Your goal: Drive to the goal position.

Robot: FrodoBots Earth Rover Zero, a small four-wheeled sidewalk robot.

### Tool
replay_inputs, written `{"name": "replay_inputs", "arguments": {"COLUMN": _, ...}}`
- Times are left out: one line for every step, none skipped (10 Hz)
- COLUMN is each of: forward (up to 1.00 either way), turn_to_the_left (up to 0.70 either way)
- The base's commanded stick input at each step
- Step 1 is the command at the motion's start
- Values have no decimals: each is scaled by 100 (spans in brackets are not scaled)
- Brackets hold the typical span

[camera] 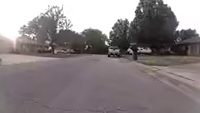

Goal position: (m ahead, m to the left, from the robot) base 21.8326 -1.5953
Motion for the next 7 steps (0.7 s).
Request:
{"name": "replay_inputs", "arguments": {"forward": 100, "turn_to_the_left": 0}}
{"name": "replay_inputs", "arguments": {"forward": 100, "turn_to_the_left": 0}}
{"name": "replay_inputs", "arguments": {"forward": 100, "turn_to_the_left": 0}}
{"name": "replay_inputs", "arguments": {"forward": 100, "turn_to_the_left": 0}}
{"name": "replay_inputs", "arguments": {"forward": 100, "turn_to_the_left": 0}}
{"name": "replay_inputs", "arguments": {"forward": 100, "turn_to_the_left": 0}}
{"name": "replay_inputs", "arguments": {"forward": 100, "turn_to_the_left": 0}}
